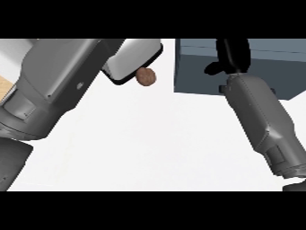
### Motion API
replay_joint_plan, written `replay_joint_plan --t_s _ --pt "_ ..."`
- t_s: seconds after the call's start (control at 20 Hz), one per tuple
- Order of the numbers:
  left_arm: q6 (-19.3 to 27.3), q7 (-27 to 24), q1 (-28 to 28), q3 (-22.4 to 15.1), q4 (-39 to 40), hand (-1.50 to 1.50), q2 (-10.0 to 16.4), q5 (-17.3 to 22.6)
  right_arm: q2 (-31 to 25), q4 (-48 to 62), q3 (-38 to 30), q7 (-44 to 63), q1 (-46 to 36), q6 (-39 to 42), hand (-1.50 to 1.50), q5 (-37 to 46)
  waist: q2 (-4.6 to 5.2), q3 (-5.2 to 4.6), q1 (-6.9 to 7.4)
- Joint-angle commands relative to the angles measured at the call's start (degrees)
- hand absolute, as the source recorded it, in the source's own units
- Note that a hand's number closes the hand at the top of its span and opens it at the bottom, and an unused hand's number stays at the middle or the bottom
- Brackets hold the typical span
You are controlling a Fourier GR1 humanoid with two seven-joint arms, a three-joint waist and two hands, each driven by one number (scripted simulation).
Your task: Pick up the can, place it into the drawer and close the drawer
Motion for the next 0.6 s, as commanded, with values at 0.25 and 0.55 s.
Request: replay_joint_plan --t_s 0.25,0.55 --pt "-1.37 3.68 4.94 -1.07 -8.51 -1.50 3.39 -0.63 -2.76 10.69 -3.68 -1.30 -10.69 -2.21 -1.50 0.09 0.38 0.07 2.41" --pt "-1.95 4.25 9.20 -1.37 -12.95 -1.50 5.16 -0.78 -0.91 11.74 -6.76 -3.57 -12.59 -4.03 -1.50 -2.97 0.52 0.13 2.63"
